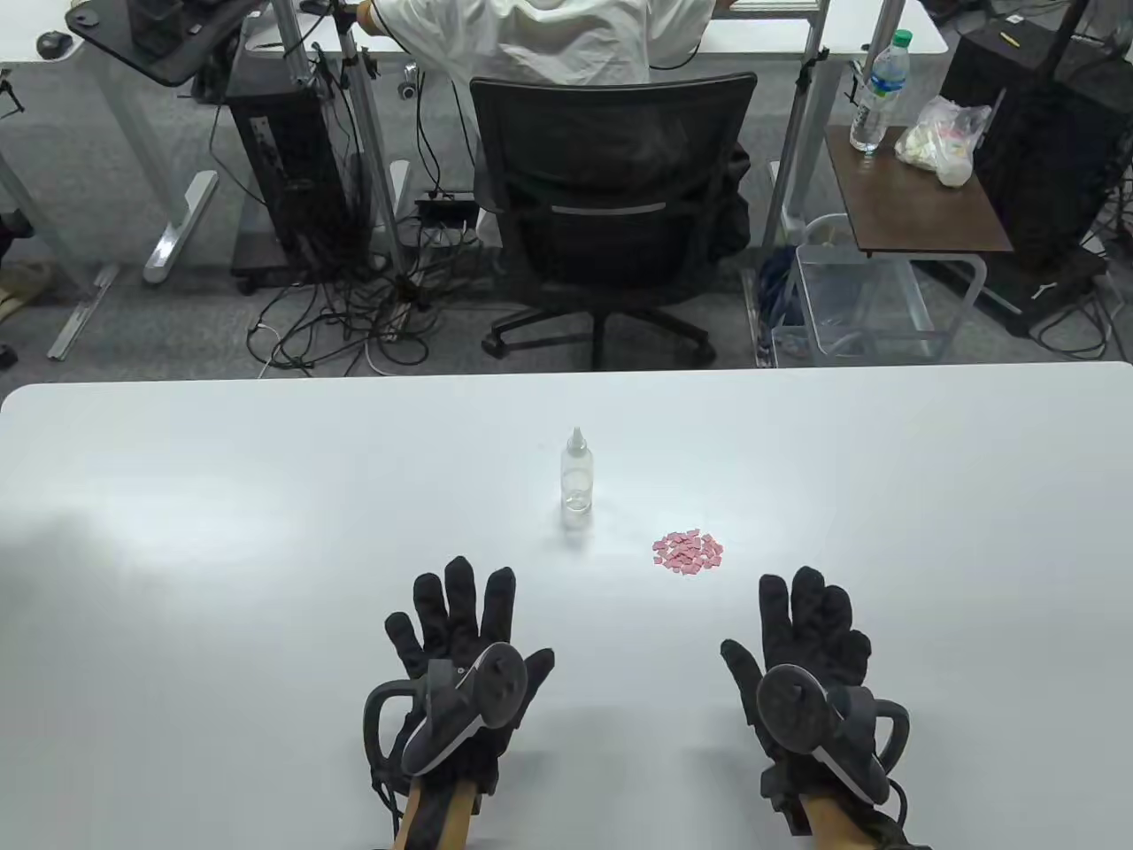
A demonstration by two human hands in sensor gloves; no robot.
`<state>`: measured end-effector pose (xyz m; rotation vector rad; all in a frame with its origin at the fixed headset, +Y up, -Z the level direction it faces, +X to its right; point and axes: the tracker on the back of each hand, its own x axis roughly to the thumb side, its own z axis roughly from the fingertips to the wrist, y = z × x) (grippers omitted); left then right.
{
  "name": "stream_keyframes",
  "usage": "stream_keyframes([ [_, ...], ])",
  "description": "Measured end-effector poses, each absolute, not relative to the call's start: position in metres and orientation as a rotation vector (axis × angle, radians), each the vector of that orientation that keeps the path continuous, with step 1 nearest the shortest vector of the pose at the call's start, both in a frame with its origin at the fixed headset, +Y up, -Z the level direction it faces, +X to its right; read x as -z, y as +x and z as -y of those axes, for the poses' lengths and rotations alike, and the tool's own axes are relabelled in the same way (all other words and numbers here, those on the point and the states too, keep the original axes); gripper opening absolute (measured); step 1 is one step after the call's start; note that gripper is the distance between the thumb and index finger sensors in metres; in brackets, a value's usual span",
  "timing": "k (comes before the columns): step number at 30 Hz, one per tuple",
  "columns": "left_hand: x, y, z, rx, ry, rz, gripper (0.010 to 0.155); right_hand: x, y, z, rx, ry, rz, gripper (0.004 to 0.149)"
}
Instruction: Squeeze empty conical bottle to blow paper scraps with air puff
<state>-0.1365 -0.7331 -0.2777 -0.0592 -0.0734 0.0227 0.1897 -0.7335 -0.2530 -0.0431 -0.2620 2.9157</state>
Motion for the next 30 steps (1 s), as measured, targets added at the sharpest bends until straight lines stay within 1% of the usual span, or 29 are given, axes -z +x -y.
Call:
stream_keyframes([
  [3, 0.278, -0.135, 0.734, -0.025, -0.077, 0.072, 0.091, 0.253, 0.191, 0.734, -2.913, -0.054, 0.246, 0.077],
  [19, 0.274, -0.137, 0.734, -0.055, -0.08, 0.057, 0.092, 0.258, 0.194, 0.734, -2.855, -0.055, 0.218, 0.077],
  [23, 0.278, -0.137, 0.74, -0.136, -0.073, 0.035, 0.092, 0.258, 0.197, 0.733, -2.836, -0.066, 0.225, 0.077],
  [26, 0.284, -0.141, 0.735, -0.181, -0.038, 0.012, 0.094, 0.259, 0.2, 0.733, -2.824, -0.075, 0.22, 0.077],
  [30, 0.297, -0.144, 0.728, -0.347, -0.082, 0.025, 0.099, 0.26, 0.202, 0.734, -2.806, -0.083, 0.209, 0.077],
])
